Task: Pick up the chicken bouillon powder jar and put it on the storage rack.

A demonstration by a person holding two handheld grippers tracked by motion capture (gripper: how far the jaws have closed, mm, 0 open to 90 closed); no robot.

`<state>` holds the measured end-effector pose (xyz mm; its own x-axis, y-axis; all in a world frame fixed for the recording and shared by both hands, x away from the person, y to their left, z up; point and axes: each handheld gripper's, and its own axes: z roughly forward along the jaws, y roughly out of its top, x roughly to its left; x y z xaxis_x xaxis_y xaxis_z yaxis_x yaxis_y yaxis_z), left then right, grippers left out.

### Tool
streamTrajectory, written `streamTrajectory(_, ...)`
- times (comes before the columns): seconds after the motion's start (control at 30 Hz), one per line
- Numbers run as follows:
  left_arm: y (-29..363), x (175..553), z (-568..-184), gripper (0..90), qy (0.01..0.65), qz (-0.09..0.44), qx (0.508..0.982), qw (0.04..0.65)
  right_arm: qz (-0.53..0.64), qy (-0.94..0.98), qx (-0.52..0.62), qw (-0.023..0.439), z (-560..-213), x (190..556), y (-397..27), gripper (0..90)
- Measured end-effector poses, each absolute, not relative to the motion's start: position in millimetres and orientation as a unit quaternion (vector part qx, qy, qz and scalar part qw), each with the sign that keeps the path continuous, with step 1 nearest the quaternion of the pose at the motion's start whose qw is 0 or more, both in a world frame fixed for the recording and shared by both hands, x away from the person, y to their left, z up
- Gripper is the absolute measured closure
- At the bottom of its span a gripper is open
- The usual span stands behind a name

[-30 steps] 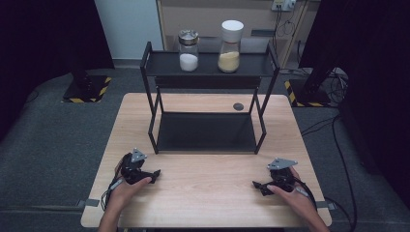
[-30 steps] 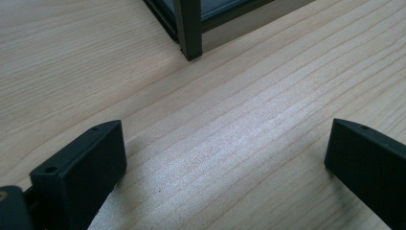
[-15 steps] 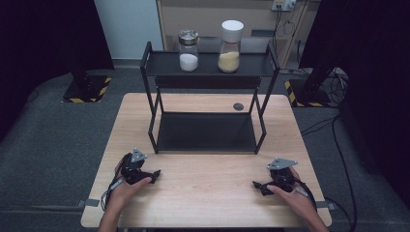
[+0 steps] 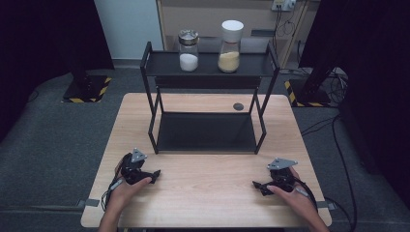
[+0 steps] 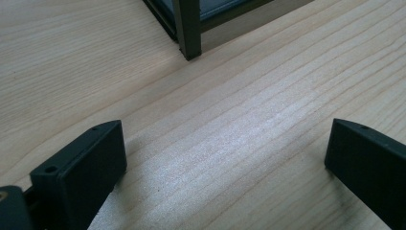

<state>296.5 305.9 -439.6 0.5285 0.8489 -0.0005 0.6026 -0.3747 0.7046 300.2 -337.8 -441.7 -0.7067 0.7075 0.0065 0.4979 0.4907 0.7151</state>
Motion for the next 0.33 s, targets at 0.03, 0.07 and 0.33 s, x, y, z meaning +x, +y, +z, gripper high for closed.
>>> streamTrajectory(0.03, 305.7, 296.4, -439.6, 0.0, 0.449, 0.185, 0.808, 0.333, 0.360, 0.851, 0.354, 0.146, -441.7, 300.2, -337.8, 1.1)
streamTrajectory(0.07, 305.6, 296.2, -439.6, 0.0, 0.449, 0.185, 0.808, 0.333, 0.360, 0.851, 0.354, 0.146, -441.7, 300.2, -337.8, 1.1)
streamTrajectory(0.33, 305.2, 295.2, -439.6, 0.0, 0.449, 0.185, 0.808, 0.333, 0.359, 0.851, 0.354, 0.146, -441.7, 300.1, -337.8, 1.1)
